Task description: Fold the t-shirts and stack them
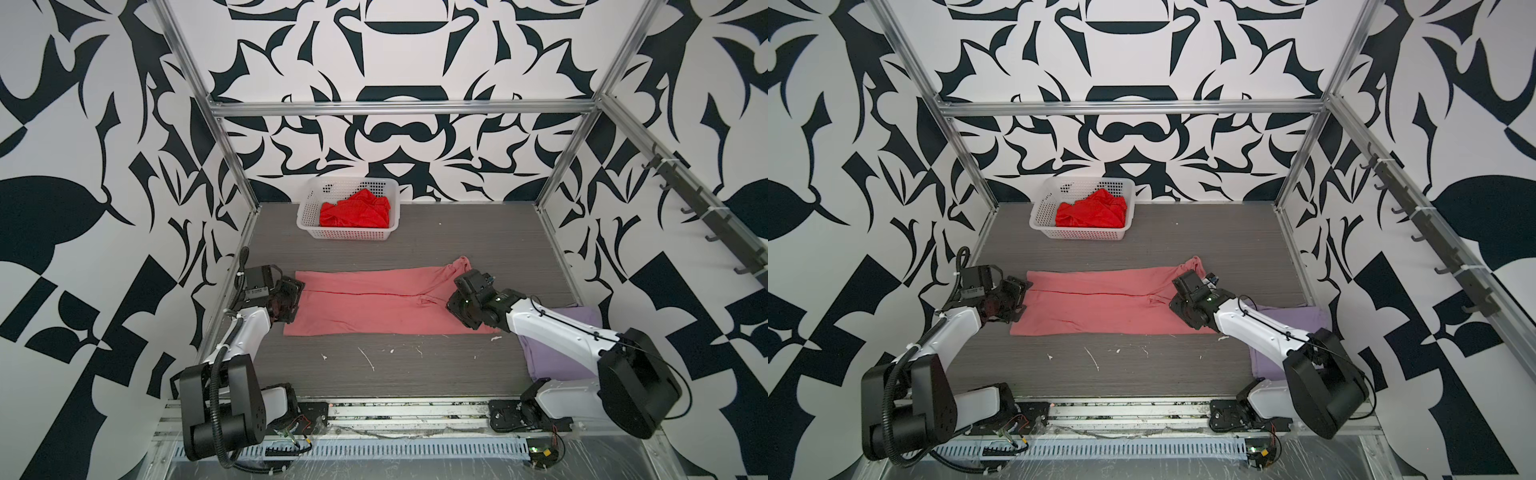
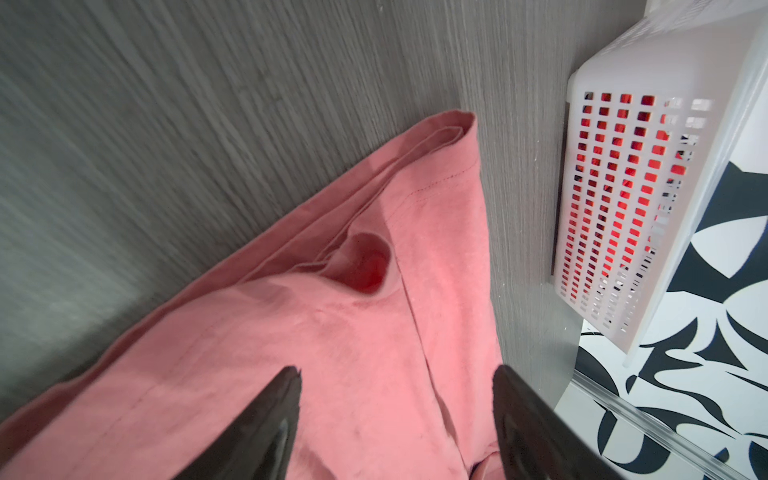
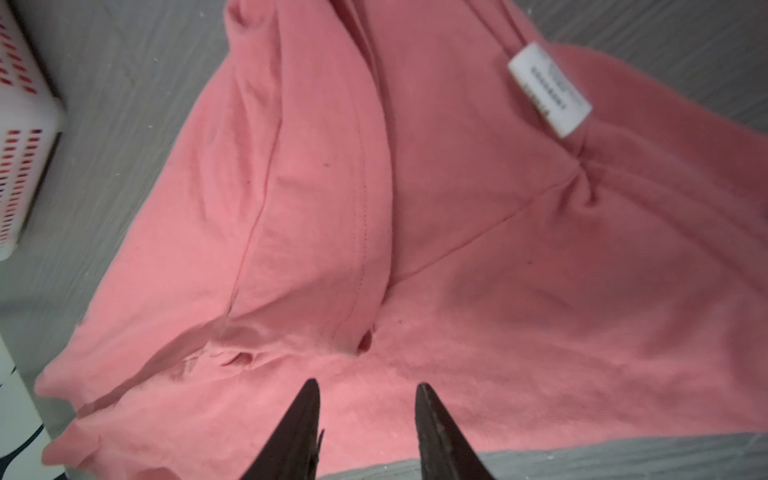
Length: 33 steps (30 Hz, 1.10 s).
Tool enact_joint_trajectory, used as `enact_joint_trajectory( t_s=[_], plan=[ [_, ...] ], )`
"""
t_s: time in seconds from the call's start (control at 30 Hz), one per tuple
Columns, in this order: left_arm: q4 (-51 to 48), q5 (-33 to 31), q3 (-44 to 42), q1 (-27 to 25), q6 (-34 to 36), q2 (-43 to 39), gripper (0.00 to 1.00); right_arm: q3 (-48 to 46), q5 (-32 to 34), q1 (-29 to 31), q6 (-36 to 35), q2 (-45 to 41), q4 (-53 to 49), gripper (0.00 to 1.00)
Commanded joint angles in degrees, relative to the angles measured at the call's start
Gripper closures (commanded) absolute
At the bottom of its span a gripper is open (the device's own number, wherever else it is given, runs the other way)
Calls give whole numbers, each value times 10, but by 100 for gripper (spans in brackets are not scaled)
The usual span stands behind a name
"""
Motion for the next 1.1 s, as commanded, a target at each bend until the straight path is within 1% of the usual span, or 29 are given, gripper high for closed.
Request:
enact_joint_trajectory(
  t_s=[0.0, 0.33, 0.43, 0.47, 0.5, 0.57, 0.6, 0.63, 0.73, 0.87, 1.07],
  plan=[
    [-9, 4, -5, 0, 0, -18, 23, 6, 43, 1, 30, 0, 21, 56],
    [-3, 9, -7, 0, -3, -11, 23, 8, 23, 0, 31, 66, 113, 53],
    [-2, 9, -6, 0, -3, -9, 22, 18, 22, 1, 30, 84, 117, 56],
    [-1, 9, -5, 0, -4, -8, 23, 19, 24, 0, 30, 90, 119, 58],
    [-1, 9, -5, 0, -4, -8, 23, 20, 25, 0, 29, 94, 124, 65],
    [0, 9, -5, 0, -4, -7, 22, 18, 24, 1, 29, 101, 140, 88],
    [0, 10, -5, 0, -5, -6, 22, 19, 22, 0, 31, 103, 144, 96],
    [0, 10, -5, 0, -6, -5, 22, 20, 19, 1, 31, 106, 149, 100],
    [0, 9, -5, 0, -6, -4, 22, 32, 21, 2, 22, 101, 149, 100],
    [4, 9, -6, 0, -7, 2, 22, 84, 33, 2, -25, 101, 105, 100],
    [17, 11, -6, -1, -9, 15, 22, 155, 24, 2, -85, 151, 96, 100]
  ],
)
